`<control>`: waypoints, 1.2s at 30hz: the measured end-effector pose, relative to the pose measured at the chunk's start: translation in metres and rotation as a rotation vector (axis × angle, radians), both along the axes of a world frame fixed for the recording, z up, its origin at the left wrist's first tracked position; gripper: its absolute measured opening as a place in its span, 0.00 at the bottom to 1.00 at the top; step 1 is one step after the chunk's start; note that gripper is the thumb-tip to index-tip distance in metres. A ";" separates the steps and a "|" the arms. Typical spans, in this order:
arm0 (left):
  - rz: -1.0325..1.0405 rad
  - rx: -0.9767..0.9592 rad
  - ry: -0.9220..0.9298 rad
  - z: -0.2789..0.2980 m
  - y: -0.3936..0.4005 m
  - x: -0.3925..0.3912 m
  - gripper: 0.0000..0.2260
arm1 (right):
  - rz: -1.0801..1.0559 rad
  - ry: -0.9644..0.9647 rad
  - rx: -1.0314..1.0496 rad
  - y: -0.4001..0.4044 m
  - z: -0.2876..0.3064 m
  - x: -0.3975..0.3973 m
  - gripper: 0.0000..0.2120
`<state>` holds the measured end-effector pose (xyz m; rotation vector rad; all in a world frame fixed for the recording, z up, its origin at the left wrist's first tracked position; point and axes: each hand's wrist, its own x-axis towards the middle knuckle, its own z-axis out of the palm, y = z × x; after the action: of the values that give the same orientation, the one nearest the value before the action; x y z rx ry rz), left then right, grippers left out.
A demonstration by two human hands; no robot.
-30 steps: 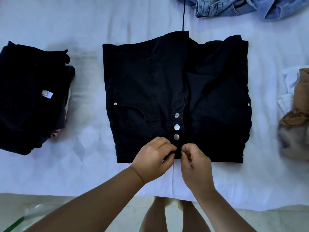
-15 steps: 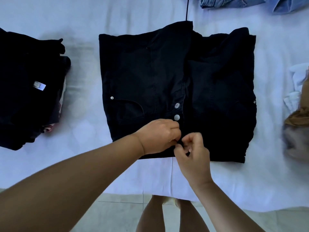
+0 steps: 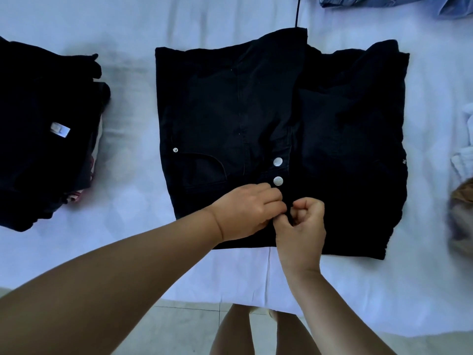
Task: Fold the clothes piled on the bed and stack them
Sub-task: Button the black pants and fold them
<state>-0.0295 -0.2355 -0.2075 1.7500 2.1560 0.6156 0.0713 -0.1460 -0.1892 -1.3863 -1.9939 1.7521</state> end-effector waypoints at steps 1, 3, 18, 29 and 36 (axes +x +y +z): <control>-0.029 0.024 0.064 -0.001 0.000 -0.001 0.11 | -0.012 -0.006 -0.014 0.000 0.000 -0.001 0.16; -0.087 0.053 0.185 -0.004 0.002 -0.005 0.10 | -0.022 -0.011 -0.032 0.001 -0.002 -0.003 0.16; 0.056 -0.044 0.231 -0.004 -0.015 0.013 0.19 | 0.746 -0.012 0.822 0.065 -0.011 0.051 0.13; 0.361 -0.031 0.265 0.016 -0.052 0.045 0.23 | 0.865 0.059 1.149 0.137 -0.002 0.083 0.28; 0.263 -0.197 0.091 0.023 -0.067 0.060 0.22 | 0.985 -0.072 1.132 0.140 0.010 0.120 0.19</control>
<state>0.0309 -0.3021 -0.1842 1.4319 2.4397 0.3720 0.1910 -0.0062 -0.1792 -0.0681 -3.1079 0.3212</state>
